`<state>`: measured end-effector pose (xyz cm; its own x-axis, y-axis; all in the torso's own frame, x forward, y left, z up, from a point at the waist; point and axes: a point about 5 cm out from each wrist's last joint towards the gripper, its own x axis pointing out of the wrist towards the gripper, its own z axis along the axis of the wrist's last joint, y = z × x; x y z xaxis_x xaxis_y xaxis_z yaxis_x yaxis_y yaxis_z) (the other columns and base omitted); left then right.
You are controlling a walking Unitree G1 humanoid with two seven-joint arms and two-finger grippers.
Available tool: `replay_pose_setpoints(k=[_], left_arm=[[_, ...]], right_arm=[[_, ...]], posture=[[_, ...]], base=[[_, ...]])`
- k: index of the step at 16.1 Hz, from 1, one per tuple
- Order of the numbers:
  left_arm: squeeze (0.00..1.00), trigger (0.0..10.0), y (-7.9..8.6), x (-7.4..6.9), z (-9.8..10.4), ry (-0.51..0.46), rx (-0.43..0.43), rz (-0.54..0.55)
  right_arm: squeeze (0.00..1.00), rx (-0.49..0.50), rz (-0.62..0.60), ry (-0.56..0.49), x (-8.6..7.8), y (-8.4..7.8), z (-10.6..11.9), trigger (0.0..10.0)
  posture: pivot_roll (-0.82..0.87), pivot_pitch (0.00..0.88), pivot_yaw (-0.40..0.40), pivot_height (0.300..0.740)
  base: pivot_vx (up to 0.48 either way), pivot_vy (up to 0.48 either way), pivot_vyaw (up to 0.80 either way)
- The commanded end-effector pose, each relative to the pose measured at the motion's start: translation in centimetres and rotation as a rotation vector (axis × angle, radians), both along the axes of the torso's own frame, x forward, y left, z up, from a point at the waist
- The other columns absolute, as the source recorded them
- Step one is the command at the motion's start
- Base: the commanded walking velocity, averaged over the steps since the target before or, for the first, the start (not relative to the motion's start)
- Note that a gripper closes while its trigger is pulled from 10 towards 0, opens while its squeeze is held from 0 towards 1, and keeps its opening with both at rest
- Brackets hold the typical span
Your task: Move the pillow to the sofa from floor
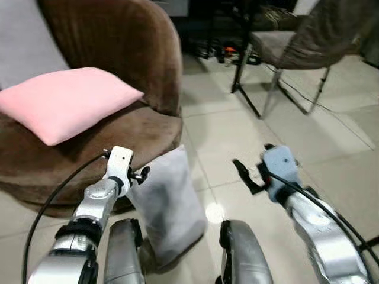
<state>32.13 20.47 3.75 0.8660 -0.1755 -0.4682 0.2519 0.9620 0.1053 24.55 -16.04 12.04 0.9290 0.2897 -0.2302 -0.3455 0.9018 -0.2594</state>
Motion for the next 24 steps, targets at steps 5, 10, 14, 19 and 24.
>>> replay_pose_setpoints(k=[5,10,14,19,24], left_arm=[[0.0,10.0,0.8,0.5,0.3,0.003,0.104,-0.012],[0.0,10.0,2.8,-0.1,-0.1,0.011,0.179,0.052],[0.0,10.0,5.0,-0.4,0.3,-0.004,0.218,0.127],[0.0,10.0,6.1,-1.4,-0.5,0.063,0.127,0.238],[0.0,10.0,5.7,-2.2,-1.7,0.125,0.026,0.251]], right_arm=[[0.0,0.037,-0.003,0.024,-2.4,-0.2,1.9,10.0],[0.0,0.048,0.109,0.109,-5.7,0.4,3.4,10.0],[0.0,0.02,0.144,0.159,-7.3,-0.8,4.1,10.0],[0.0,-0.002,0.196,0.181,-8.2,-1.5,5.3,10.0],[0.0,-0.014,0.238,0.193,-8.5,-2.0,6.0,10.0]], posture=[[-0.31,0.17,-0.052,0.531],[-0.35,0.235,-0.084,0.531],[-0.37,0.251,-0.12,0.531],[-0.43,0.264,-0.151,0.531],[-0.46,0.248,-0.16,0.531]], base=[[0.0,0.0,0.0],[0.0,0.0,0.0],[0.0,0.0,0.0],[0.0,0.0,0.0],[0.0,0.0,0.0]])
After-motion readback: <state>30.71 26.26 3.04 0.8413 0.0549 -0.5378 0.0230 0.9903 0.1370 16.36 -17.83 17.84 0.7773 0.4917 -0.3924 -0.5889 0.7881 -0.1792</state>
